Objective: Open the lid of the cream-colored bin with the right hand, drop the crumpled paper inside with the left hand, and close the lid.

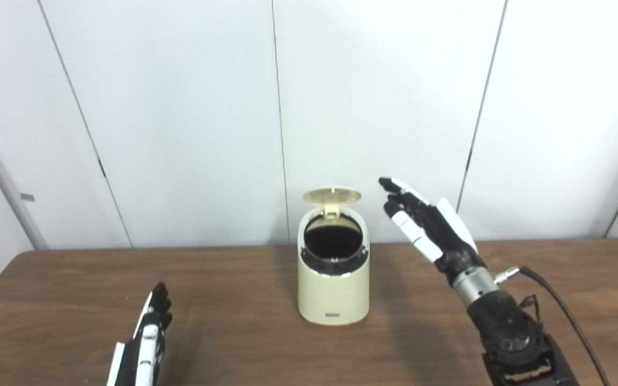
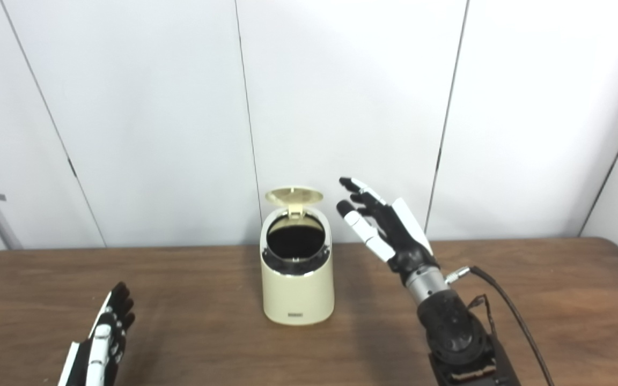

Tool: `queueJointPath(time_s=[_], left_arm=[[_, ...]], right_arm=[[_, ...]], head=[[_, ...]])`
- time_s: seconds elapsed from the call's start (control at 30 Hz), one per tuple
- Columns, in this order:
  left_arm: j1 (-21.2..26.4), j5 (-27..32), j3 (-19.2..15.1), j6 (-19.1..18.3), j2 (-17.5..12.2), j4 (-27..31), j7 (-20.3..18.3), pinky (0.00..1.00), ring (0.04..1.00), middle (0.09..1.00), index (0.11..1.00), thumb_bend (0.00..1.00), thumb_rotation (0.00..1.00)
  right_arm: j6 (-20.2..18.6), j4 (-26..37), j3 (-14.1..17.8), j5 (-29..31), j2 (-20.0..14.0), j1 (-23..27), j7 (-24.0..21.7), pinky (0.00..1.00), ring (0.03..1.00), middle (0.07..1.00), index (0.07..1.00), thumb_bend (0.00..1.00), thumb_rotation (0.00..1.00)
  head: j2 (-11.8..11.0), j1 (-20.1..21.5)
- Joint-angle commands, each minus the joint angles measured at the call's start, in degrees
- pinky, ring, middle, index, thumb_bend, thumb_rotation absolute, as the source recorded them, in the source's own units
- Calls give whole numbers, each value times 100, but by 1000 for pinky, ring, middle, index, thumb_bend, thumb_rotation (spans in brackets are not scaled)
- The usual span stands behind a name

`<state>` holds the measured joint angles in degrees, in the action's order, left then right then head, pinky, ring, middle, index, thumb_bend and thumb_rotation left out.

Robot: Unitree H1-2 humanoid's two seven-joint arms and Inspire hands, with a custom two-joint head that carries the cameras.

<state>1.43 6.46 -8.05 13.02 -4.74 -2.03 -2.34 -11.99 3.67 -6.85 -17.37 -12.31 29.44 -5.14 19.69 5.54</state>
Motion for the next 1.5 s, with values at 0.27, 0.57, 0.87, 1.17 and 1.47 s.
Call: queueJointPath(time_s=[0.27, 0.57, 0.87, 1.17, 1.47], left_arm=[[-273, -67, 149, -22, 185, -556, 15, 1000, 1000, 1000, 1000, 205, 969], [-321, 27, 166, -248, 210, -435, -36, 1000, 1000, 1000, 1000, 233, 866], [-362, 53, 185, -341, 231, -385, -95, 1000, 1000, 1000, 1000, 240, 818], [-334, -65, 213, -182, 252, -536, -52, 1000, 1000, 1000, 1000, 257, 690], [-334, -38, 231, -212, 335, -476, -32, 1000, 992, 995, 1000, 209, 655]], right_arm=[[78, -75, -104, -181, -84, 582, -168, 854, 909, 920, 901, 522, 1000], [6, -114, -237, -357, -153, 734, -370, 875, 926, 925, 903, 549, 1000], [31, -240, -466, -735, -269, 966, -509, 883, 923, 917, 886, 526, 1000], [156, -415, -650, -1051, -282, 1160, -499, 858, 911, 904, 873, 533, 1000], [166, -466, -779, -1262, -326, 1292, -577, 854, 912, 899, 874, 569, 1000]], head=[[-33, -15], [-9, -4], [19, -22], [22, -56], [46, -120]])
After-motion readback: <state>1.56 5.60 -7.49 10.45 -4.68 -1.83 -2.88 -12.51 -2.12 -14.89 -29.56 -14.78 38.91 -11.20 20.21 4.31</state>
